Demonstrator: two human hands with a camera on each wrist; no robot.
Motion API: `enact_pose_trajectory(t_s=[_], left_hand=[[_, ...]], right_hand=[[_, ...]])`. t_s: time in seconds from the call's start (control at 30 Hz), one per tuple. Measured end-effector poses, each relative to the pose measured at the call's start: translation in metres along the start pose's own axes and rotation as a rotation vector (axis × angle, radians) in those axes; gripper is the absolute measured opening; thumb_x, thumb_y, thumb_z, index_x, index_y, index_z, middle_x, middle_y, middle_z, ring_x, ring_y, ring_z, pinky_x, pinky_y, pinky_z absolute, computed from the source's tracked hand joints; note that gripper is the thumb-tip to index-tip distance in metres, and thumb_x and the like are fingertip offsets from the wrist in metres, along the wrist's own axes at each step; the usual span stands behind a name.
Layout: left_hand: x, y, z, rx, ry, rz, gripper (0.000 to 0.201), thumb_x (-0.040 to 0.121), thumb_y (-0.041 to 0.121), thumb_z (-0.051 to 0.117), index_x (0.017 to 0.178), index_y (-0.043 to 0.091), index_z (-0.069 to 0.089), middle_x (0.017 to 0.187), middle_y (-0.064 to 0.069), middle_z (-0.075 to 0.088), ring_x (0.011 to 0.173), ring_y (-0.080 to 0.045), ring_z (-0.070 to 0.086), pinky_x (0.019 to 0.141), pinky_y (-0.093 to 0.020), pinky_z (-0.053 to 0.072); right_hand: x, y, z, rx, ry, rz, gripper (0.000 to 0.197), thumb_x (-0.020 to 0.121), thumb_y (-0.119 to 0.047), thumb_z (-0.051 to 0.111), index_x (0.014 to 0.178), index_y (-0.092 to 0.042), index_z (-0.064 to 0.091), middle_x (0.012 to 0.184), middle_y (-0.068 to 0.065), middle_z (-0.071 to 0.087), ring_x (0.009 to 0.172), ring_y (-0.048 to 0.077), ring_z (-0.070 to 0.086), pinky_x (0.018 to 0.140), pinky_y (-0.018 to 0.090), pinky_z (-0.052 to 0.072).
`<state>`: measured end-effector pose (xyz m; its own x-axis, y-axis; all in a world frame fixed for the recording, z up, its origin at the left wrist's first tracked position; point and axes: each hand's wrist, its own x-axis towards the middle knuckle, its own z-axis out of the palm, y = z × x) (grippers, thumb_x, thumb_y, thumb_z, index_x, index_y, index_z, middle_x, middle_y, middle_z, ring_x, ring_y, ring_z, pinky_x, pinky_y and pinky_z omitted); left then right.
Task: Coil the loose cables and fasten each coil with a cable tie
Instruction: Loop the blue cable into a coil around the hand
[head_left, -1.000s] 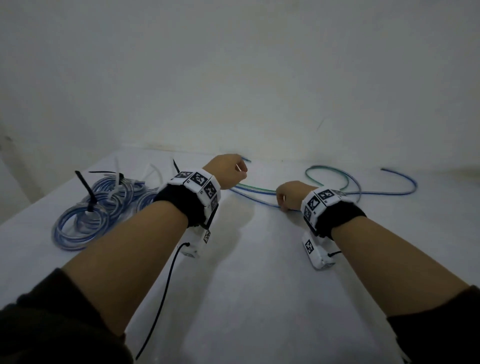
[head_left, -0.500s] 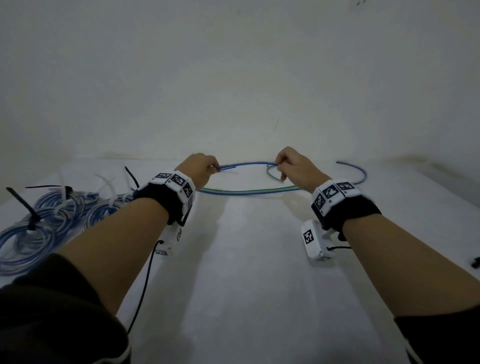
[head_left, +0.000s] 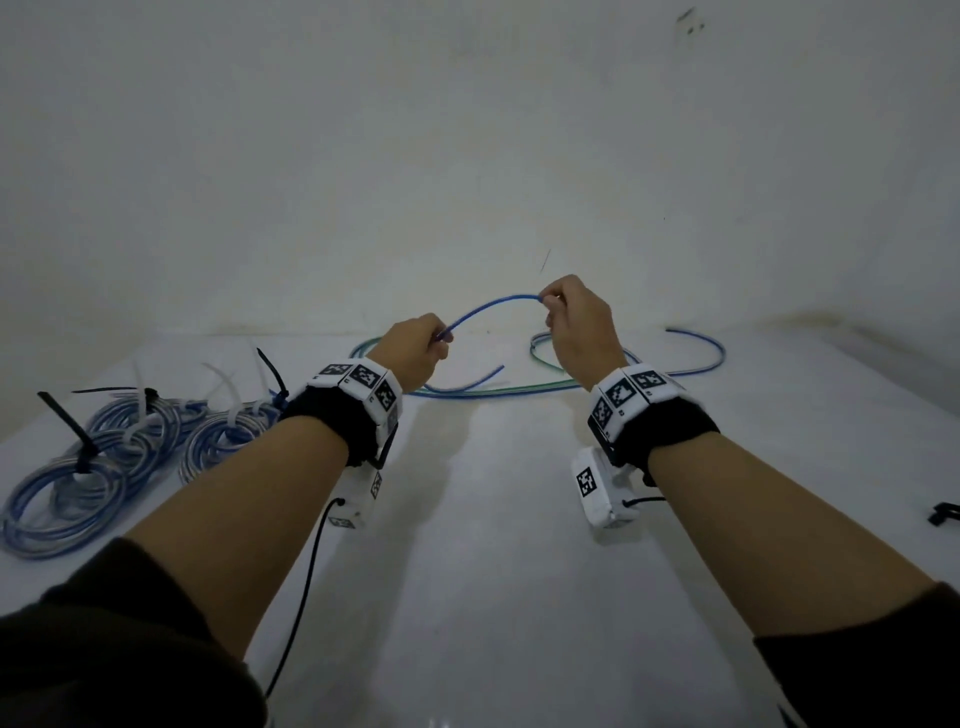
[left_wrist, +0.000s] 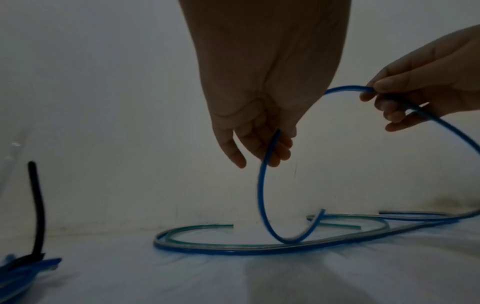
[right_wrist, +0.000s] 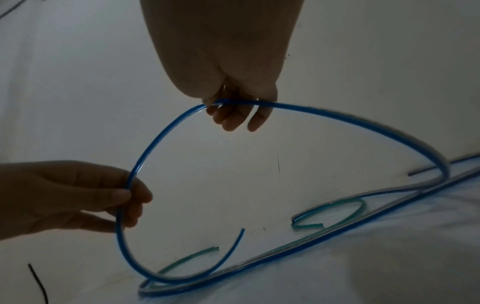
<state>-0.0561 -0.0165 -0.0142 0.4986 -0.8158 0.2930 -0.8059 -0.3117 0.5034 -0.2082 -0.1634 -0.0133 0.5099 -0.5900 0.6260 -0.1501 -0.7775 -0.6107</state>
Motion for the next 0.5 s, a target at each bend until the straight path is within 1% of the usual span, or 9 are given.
enact_pose_trajectory(t_s=[0.07, 0.13, 0.17, 0.2, 0.27, 0.3, 0.37, 0.43, 0.5], left_hand=[[-0.003, -0.003, -0.002, -0.031, 0.017, -0.01, 0.021, 0.094, 0.007, 0.041, 0.103, 0.005, 0.06, 0.096, -0.013, 0.065, 0.091, -0.026, 0.059, 0.079, -0.029, 0.045], [-0.005, 0.001, -0.006, -0.068, 0.053, 0.042, 0.022, 0.095, 0.007, 0.041, 0.101, 0.005, 0.062, 0.083, -0.009, 0.061, 0.079, -0.021, 0.057, 0.067, -0.022, 0.041], [-0.006, 0.005, -0.007, -0.077, 0.07, 0.079, 0.023, 0.095, 0.008, 0.041, 0.101, 0.006, 0.063, 0.081, -0.007, 0.06, 0.076, -0.019, 0.056, 0.064, -0.019, 0.039], [-0.007, 0.01, -0.009, -0.077, 0.085, 0.117, 0.024, 0.095, 0.009, 0.042, 0.102, 0.007, 0.064, 0.081, -0.006, 0.06, 0.074, -0.018, 0.055, 0.064, -0.018, 0.039], [-0.008, 0.018, -0.011, -0.075, 0.121, 0.179, 0.024, 0.095, 0.011, 0.043, 0.104, 0.009, 0.065, 0.082, -0.004, 0.06, 0.075, -0.015, 0.054, 0.071, -0.021, 0.04], [-0.009, 0.02, -0.011, -0.085, 0.138, 0.196, 0.023, 0.096, 0.013, 0.043, 0.105, 0.01, 0.065, 0.081, -0.003, 0.061, 0.075, -0.014, 0.054, 0.072, -0.022, 0.04], [-0.011, 0.02, -0.011, -0.168, 0.13, 0.176, 0.021, 0.096, 0.014, 0.044, 0.103, 0.011, 0.063, 0.076, 0.0, 0.06, 0.07, -0.013, 0.054, 0.069, -0.022, 0.043], [-0.014, 0.016, -0.008, -0.241, 0.059, 0.111, 0.018, 0.097, 0.014, 0.042, 0.102, 0.011, 0.059, 0.071, 0.001, 0.059, 0.064, -0.012, 0.055, 0.068, -0.022, 0.046], [-0.016, 0.01, -0.004, -0.248, -0.041, 0.045, 0.017, 0.097, 0.015, 0.042, 0.101, 0.008, 0.056, 0.07, 0.001, 0.059, 0.063, -0.012, 0.056, 0.069, -0.025, 0.048]], right_hand=[[-0.001, -0.002, 0.0, -0.114, -0.041, -0.014, 0.019, 0.095, -0.009, 0.039, 0.106, -0.004, 0.054, 0.096, 0.013, 0.058, 0.09, 0.031, 0.055, 0.084, 0.045, 0.044], [-0.005, -0.008, 0.002, -0.342, -0.08, -0.166, 0.03, 0.093, -0.015, 0.047, 0.122, -0.01, 0.051, 0.115, 0.012, 0.057, 0.105, 0.032, 0.051, 0.093, 0.043, 0.037], [-0.006, -0.012, 0.003, -0.434, -0.089, -0.272, 0.037, 0.091, -0.018, 0.052, 0.128, -0.012, 0.049, 0.119, 0.012, 0.056, 0.107, 0.032, 0.051, 0.093, 0.043, 0.035], [-0.007, -0.016, 0.005, -0.472, -0.092, -0.365, 0.039, 0.09, -0.018, 0.055, 0.128, -0.013, 0.05, 0.117, 0.012, 0.058, 0.103, 0.032, 0.053, 0.09, 0.044, 0.036], [-0.008, -0.023, 0.01, -0.413, -0.097, -0.454, 0.029, 0.089, -0.012, 0.054, 0.118, -0.01, 0.058, 0.103, 0.014, 0.061, 0.088, 0.034, 0.058, 0.077, 0.043, 0.043], [-0.007, -0.025, 0.012, -0.351, -0.09, -0.447, 0.023, 0.09, -0.009, 0.051, 0.111, -0.007, 0.06, 0.096, 0.015, 0.06, 0.082, 0.035, 0.058, 0.072, 0.042, 0.045], [-0.006, -0.027, 0.013, -0.234, -0.027, -0.387, 0.019, 0.092, -0.006, 0.046, 0.102, -0.003, 0.061, 0.089, 0.016, 0.06, 0.077, 0.033, 0.056, 0.068, 0.04, 0.045], [-0.002, -0.027, 0.01, -0.144, 0.064, -0.3, 0.017, 0.092, -0.005, 0.044, 0.098, 0.0, 0.06, 0.087, 0.016, 0.061, 0.076, 0.029, 0.055, 0.068, 0.035, 0.042], [0.002, -0.026, 0.007, -0.035, 0.124, -0.172, 0.014, 0.092, -0.003, 0.045, 0.094, 0.001, 0.058, 0.079, 0.013, 0.058, 0.071, 0.024, 0.05, 0.064, 0.029, 0.036]])
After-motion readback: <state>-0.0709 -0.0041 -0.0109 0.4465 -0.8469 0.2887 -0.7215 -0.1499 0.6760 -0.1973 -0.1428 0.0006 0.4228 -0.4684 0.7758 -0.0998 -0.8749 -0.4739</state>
